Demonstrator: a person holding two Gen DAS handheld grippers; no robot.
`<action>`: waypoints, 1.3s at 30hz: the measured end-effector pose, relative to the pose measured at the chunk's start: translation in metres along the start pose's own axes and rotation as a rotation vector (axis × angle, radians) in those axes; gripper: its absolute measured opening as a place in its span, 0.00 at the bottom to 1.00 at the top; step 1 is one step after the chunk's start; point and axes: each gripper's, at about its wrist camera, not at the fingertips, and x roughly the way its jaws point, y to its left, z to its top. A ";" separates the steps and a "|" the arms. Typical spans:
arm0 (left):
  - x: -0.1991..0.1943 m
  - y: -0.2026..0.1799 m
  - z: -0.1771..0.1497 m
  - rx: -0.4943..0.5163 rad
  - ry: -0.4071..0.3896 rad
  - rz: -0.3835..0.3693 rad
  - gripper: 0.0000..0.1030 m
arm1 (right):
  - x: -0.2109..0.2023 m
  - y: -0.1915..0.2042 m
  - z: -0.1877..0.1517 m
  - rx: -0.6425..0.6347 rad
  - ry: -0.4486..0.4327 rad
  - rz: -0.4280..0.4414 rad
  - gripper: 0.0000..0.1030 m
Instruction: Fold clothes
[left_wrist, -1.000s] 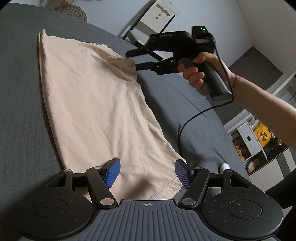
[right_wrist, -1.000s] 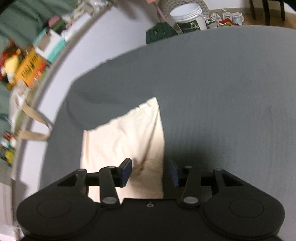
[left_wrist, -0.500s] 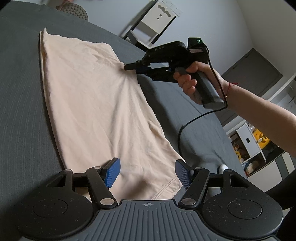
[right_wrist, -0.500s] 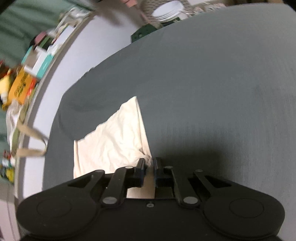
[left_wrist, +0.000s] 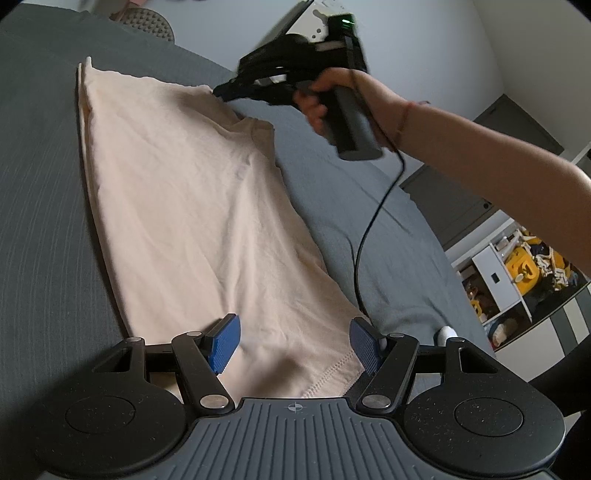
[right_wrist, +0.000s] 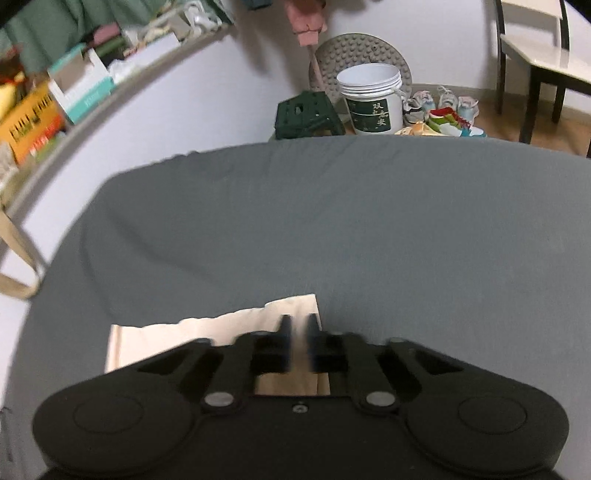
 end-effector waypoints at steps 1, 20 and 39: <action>0.000 0.000 0.000 0.000 0.000 0.000 0.64 | 0.003 0.003 0.001 -0.008 -0.008 -0.016 0.02; 0.004 -0.006 0.000 0.026 0.007 0.024 0.64 | -0.050 0.043 -0.048 -0.207 0.073 0.270 0.35; -0.008 -0.020 0.008 0.088 0.018 0.061 0.64 | -0.150 0.072 -0.109 -0.584 -0.018 0.218 0.61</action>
